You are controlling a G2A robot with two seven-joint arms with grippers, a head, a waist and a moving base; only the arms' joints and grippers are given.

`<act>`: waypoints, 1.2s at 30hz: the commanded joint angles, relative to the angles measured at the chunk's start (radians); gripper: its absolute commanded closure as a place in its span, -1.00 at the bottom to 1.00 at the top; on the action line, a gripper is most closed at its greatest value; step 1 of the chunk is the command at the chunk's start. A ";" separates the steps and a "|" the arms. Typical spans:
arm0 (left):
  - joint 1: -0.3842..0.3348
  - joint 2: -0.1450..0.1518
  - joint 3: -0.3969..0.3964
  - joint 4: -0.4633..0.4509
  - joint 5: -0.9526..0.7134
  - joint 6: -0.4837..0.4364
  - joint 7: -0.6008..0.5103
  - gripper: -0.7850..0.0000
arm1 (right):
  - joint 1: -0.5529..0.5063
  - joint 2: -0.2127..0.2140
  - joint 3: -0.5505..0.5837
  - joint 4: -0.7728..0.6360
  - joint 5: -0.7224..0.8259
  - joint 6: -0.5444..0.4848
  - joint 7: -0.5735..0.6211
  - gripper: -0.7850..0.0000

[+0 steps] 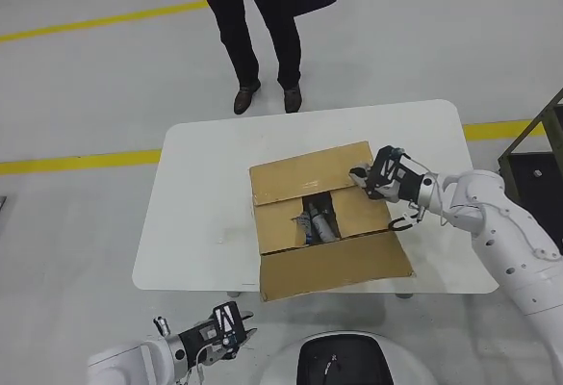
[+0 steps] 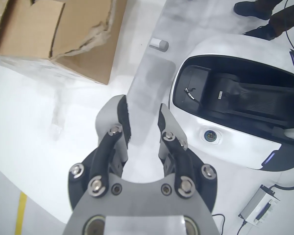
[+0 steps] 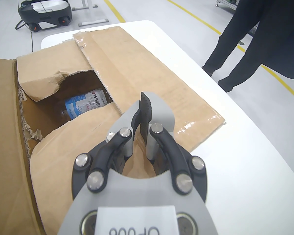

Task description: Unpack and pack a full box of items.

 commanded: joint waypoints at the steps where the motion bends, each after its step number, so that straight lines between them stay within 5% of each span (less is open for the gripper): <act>1: -0.018 0.002 0.024 0.013 0.016 0.000 0.035 1.00 | 0.002 0.000 -0.002 0.003 0.001 0.000 0.000 1.00; 17: -0.278 0.005 0.265 0.101 0.150 0.035 0.134 1.00 | 0.002 0.004 -0.005 0.007 0.013 0.003 -0.007 1.00; 29: -0.381 0.001 0.266 0.095 0.101 0.132 0.145 1.00 | -0.001 0.014 0.043 -0.044 0.062 0.024 -0.028 1.00; 36: -0.493 -0.010 0.332 0.164 0.049 0.187 0.075 1.00 | -0.057 0.025 0.126 -0.167 0.070 0.177 -0.071 1.00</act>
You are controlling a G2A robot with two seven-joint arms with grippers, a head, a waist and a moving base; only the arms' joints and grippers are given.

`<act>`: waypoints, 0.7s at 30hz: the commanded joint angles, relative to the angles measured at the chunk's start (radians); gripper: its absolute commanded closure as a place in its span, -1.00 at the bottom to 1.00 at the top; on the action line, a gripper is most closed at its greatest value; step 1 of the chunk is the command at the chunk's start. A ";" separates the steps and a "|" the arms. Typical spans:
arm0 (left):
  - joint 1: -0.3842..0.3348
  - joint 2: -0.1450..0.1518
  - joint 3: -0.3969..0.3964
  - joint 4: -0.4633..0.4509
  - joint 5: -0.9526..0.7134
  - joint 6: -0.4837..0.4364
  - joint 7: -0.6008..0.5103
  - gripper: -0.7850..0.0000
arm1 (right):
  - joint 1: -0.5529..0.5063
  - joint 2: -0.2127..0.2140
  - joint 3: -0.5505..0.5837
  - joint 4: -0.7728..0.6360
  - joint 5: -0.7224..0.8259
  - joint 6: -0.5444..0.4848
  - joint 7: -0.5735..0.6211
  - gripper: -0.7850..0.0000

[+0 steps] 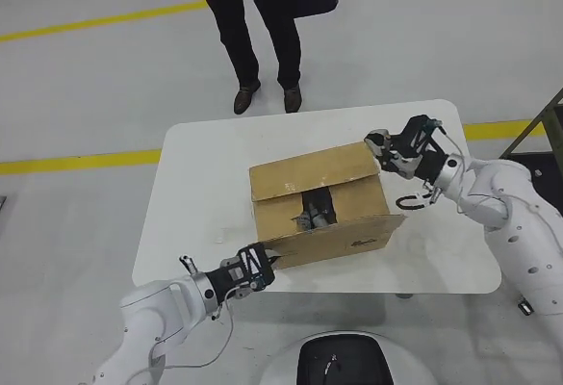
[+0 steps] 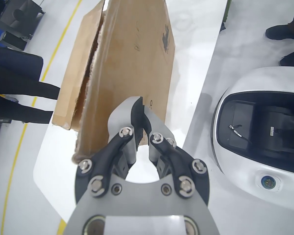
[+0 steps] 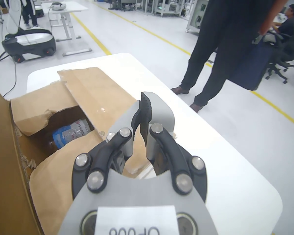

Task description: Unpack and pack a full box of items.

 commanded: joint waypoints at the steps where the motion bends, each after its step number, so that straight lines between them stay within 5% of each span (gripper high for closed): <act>1: -0.034 -0.005 0.028 0.026 -0.022 0.024 -0.017 1.00 | -0.025 0.002 0.020 -0.043 -0.007 0.055 -0.019 1.00; 9: -0.137 -0.022 0.110 0.094 -0.072 0.098 -0.073 1.00 | -0.122 0.008 0.065 -0.170 -0.054 0.181 -0.081 1.00; 21: -0.199 -0.040 0.168 0.163 -0.133 0.214 -0.208 1.00 | -0.184 0.008 0.039 -0.239 -0.106 0.196 -0.036 1.00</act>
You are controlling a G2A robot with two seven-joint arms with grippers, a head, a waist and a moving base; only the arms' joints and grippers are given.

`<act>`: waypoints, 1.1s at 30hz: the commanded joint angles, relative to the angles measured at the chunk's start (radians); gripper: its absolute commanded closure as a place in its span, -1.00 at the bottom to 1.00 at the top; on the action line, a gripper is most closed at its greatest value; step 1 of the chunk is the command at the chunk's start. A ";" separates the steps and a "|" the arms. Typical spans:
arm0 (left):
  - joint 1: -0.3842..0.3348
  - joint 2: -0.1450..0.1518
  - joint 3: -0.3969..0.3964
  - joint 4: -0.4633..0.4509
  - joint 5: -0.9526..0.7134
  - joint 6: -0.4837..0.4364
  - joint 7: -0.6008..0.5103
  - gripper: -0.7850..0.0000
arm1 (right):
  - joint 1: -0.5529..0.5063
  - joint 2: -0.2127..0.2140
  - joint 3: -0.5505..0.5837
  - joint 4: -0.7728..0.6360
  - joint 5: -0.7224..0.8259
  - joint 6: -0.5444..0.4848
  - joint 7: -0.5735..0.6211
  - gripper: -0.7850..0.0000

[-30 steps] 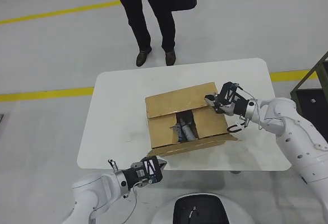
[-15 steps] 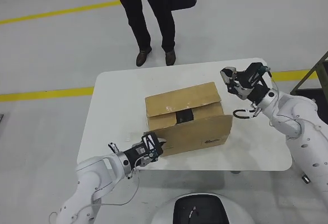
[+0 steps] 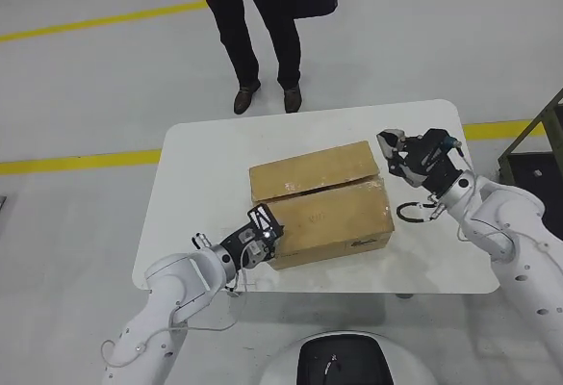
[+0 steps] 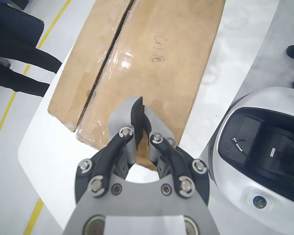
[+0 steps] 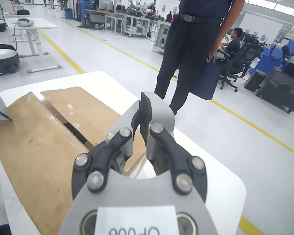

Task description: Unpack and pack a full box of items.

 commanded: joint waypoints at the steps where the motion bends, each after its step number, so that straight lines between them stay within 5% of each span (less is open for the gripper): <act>1: -0.002 -0.001 0.002 0.002 -0.001 0.006 -0.008 1.00 | -0.003 -0.002 -0.013 -0.005 0.007 0.002 0.029 1.00; 14: 0.011 0.002 -0.018 0.010 -0.018 0.016 -0.015 1.00 | 0.043 -0.042 -0.212 0.111 -0.106 0.155 0.062 1.00; 16: 0.013 0.003 -0.024 0.007 -0.022 0.012 -0.015 0.14 | 0.051 -0.047 -0.229 0.126 -0.115 0.163 0.058 1.00; 17: 0.014 0.003 -0.029 0.001 -0.025 0.011 -0.016 -1.00 | 0.053 -0.049 -0.233 0.131 -0.117 0.165 0.054 1.00; 33: 0.049 0.009 -0.066 -0.042 -0.016 0.038 -0.010 -1.00 | 0.081 -0.064 -0.248 0.173 -0.113 0.138 0.077 1.00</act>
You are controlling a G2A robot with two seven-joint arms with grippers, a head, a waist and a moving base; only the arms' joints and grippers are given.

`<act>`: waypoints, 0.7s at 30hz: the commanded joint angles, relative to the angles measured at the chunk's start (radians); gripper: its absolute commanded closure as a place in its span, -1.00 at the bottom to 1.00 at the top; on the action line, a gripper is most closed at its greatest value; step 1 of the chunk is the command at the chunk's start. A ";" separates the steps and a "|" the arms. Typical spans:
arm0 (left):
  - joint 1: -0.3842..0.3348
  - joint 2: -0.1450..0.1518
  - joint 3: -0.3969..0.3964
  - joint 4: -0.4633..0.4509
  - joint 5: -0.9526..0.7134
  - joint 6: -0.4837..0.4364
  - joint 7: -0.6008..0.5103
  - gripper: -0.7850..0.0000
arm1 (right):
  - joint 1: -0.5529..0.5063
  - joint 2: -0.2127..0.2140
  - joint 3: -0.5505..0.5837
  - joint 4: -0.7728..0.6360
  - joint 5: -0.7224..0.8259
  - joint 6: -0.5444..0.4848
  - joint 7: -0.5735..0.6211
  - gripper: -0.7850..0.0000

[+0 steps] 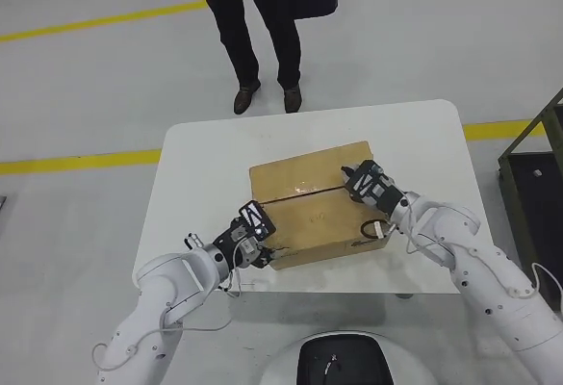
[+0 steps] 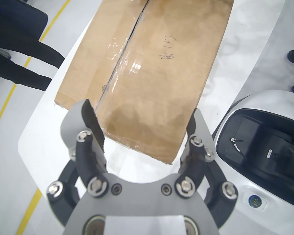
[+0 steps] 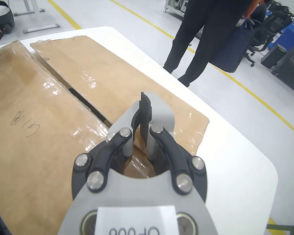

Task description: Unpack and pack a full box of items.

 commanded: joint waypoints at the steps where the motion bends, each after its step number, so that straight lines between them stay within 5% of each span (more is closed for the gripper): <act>1: 0.027 0.002 -0.020 -0.022 0.016 0.032 0.020 -1.00 | 0.001 -0.001 -0.002 0.002 -0.003 -0.001 -0.001 1.00; 11: 0.278 0.014 -0.236 -0.086 0.112 0.329 0.174 -1.00 | 0.005 -0.007 -0.001 0.010 -0.011 -0.006 0.001 1.00; 15: 0.345 0.008 -0.245 -0.025 0.089 0.403 0.226 -1.00 | 0.004 -0.008 0.002 0.010 -0.017 -0.007 0.003 1.00; 21: 0.355 0.002 -0.203 0.033 0.096 0.401 0.248 -1.00 | 0.000 -0.010 0.006 0.006 -0.026 -0.012 0.003 1.00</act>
